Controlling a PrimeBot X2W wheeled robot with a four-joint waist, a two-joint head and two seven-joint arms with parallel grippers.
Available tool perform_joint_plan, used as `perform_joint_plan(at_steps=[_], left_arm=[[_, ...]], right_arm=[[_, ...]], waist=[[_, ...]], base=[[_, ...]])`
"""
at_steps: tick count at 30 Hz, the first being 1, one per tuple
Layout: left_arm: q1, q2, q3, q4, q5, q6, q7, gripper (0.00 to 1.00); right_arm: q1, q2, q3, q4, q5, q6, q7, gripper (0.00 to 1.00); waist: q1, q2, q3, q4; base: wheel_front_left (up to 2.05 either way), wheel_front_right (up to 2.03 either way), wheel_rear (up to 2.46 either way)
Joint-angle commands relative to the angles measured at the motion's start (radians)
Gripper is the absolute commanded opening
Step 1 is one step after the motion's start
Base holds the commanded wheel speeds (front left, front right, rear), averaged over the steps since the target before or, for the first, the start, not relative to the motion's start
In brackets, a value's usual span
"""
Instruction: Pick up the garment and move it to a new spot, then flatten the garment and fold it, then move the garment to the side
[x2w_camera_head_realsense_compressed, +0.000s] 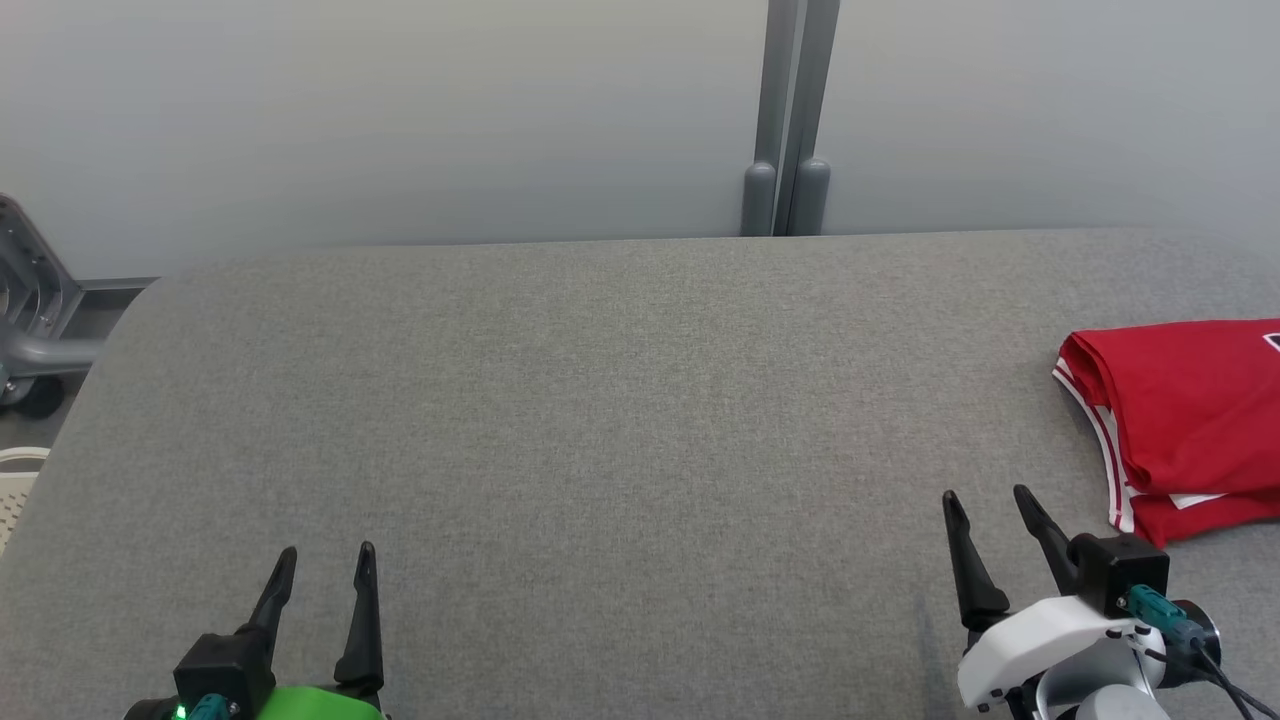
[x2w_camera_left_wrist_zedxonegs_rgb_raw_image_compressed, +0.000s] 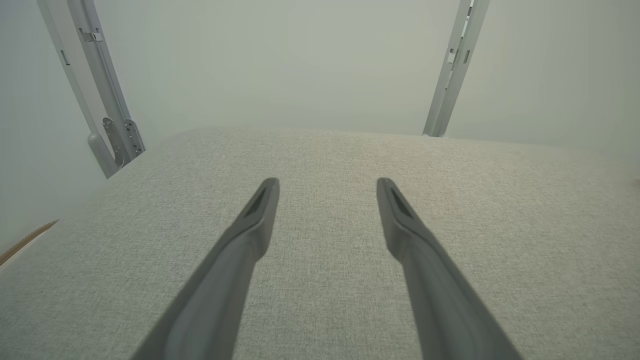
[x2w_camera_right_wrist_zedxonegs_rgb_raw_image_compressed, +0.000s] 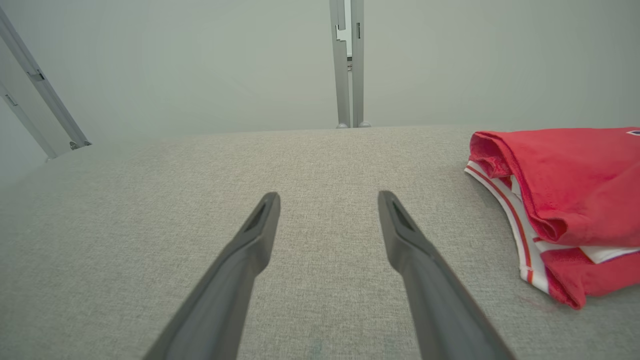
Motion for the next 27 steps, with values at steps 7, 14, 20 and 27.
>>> perform_joint_plan(at_steps=[7, 14, 20, 27], left_arm=[[0.008, -0.008, 0.017, 0.02, 0.028, -0.009, -0.003, 1.0], [0.0, -0.015, 0.027, 0.029, 0.037, -0.015, -0.003, 1.0], [-0.002, -0.017, 0.035, 0.035, 0.044, -0.021, -0.003, 1.0], [-0.009, -0.02, 0.043, 0.041, 0.051, -0.025, -0.003, 1.0]], right_arm=[[0.006, -0.002, 0.002, -0.016, 0.026, -0.001, -0.007, 1.0], [0.008, -0.002, 0.002, -0.02, 0.031, -0.001, -0.009, 1.0], [0.007, -0.002, 0.007, -0.022, 0.033, -0.001, -0.005, 1.0], [0.009, -0.002, 0.002, -0.013, 0.039, -0.001, -0.001, 1.0]], waist=[[0.0001, 0.0, 0.0, 0.001], [0.0001, 0.0, 0.001, 0.0], [0.0001, 0.0, 0.001, -0.001], [0.0001, 0.0, 0.004, 0.001]], base=[[0.0, 0.0, 0.0], [0.0, 0.0, 0.0], [0.0, 0.0, 0.0], [0.0, 0.0, 0.0]])
